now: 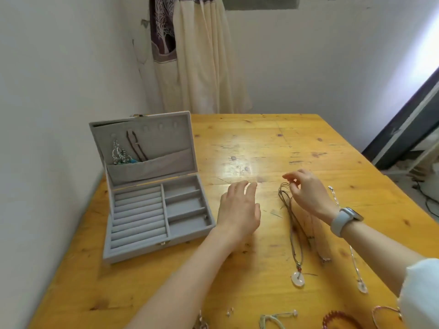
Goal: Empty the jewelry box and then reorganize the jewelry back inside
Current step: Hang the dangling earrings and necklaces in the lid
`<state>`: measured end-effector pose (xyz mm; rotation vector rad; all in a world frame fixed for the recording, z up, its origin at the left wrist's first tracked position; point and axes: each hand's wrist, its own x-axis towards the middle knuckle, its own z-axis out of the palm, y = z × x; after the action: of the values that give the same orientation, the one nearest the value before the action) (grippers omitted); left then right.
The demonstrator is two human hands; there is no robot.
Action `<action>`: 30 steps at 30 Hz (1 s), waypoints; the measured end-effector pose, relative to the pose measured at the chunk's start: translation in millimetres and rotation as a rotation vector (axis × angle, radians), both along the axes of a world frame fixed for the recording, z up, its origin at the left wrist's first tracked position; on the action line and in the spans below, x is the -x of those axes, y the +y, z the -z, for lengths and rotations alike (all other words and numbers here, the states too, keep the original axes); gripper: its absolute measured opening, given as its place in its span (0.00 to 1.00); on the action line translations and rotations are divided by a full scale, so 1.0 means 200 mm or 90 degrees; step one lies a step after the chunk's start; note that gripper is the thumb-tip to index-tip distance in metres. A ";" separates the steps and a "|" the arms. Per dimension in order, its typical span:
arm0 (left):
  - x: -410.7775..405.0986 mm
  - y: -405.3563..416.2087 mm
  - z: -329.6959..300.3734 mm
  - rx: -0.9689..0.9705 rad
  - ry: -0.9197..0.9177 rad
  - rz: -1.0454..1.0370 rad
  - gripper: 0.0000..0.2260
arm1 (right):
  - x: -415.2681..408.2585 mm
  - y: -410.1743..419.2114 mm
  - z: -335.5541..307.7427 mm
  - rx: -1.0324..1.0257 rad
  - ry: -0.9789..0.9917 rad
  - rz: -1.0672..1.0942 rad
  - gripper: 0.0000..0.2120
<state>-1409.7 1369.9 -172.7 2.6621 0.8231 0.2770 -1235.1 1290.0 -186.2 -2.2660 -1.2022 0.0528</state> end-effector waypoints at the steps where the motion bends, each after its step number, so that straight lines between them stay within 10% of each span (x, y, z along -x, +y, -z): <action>1: -0.03 -0.04 0.04 0.013 0.053 0.014 0.23 | -0.03 -0.03 0.02 0.032 0.006 0.017 0.13; 8: -0.10 -0.13 0.20 -0.007 0.203 -0.020 0.24 | -0.09 -0.03 0.04 0.234 0.024 0.009 0.22; 17: -0.10 -0.11 0.21 0.019 0.216 -0.015 0.25 | -0.03 -0.04 0.10 0.103 0.035 -0.021 0.06; 24: -0.11 -0.08 0.18 0.084 0.179 -0.017 0.24 | 0.06 -0.10 -0.23 -0.077 0.401 -0.129 0.07; 30: -0.04 -0.04 0.01 0.527 -0.229 -0.081 0.14 | 0.18 -0.07 -0.54 -0.173 0.456 -0.243 0.07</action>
<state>-1402.0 1362.1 -174.2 1.7326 0.7666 0.3402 -1271.1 1276.3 -77.2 -1.5400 -1.1238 0.7312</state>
